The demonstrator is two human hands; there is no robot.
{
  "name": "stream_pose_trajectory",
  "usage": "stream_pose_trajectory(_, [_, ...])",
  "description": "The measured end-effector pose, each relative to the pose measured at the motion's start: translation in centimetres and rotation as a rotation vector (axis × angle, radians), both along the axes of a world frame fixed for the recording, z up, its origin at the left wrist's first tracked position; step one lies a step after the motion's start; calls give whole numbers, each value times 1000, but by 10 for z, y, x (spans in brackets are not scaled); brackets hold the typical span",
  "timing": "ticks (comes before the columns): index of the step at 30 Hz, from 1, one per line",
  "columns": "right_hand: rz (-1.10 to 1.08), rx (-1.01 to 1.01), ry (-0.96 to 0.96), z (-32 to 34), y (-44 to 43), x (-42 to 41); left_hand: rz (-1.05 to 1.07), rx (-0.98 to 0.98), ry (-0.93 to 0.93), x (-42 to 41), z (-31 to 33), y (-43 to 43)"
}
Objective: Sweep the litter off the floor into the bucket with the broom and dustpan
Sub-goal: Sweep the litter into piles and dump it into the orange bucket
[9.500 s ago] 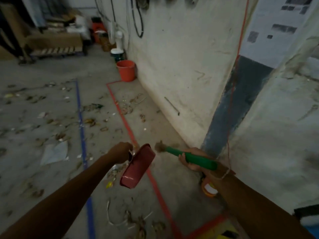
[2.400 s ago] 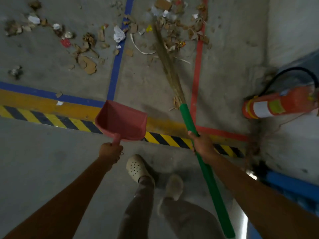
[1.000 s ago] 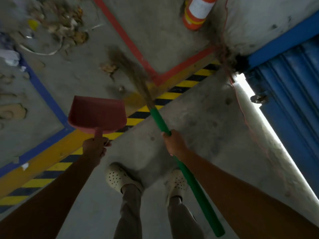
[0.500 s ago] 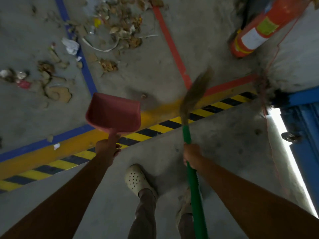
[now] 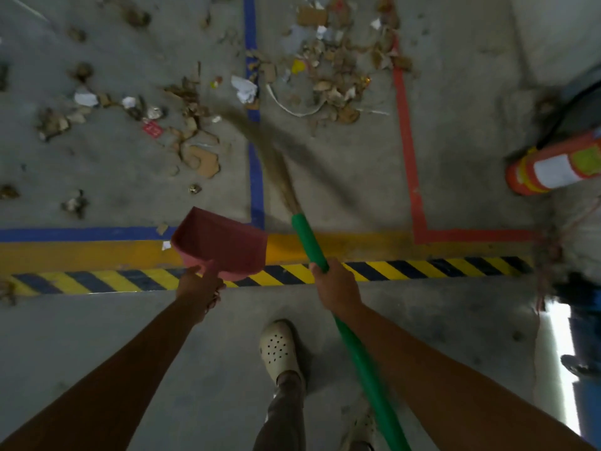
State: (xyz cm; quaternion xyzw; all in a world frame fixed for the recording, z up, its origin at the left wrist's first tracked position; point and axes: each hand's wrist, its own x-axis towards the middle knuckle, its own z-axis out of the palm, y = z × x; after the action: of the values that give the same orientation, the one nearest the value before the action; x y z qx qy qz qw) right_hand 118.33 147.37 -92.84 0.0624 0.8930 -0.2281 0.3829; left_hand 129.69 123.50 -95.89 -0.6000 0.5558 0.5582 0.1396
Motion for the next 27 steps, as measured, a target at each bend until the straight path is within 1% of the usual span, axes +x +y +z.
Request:
stream_pose_trajectory(2, [-121,29,36,2,1,-10,29,-16,60,0,6,-9])
stream_pose_trajectory(5, [-362,57,59,2,9,-24,66,-27,102,-1,15,-16])
stream_pose_trajectory(8, [-551,50,34,4,21,-46,64,-22,149,-5,19,-16])
stream_pose_trajectory(10, [-634,31,14,8,34,-62,36,-22,164,-16,21,-13])
stream_pose_trajectory(14, [-610,-3,1,21,58,-88,58,-6,185,-58,28,-2])
stream_pose_trajectory(18, [-590,-137,-93,39,77,-125,27,-32,165,-110,35,18])
stream_pose_trajectory(21, [-502,-139,-82,41,89,-159,12,-41,119,-156,39,36])
stream_pose_trajectory(25, [-467,-102,-29,30,108,-203,20,-38,144,-216,45,69])
stream_pose_trajectory(27, [-485,-106,-19,24,119,-227,24,-9,140,-246,49,86])
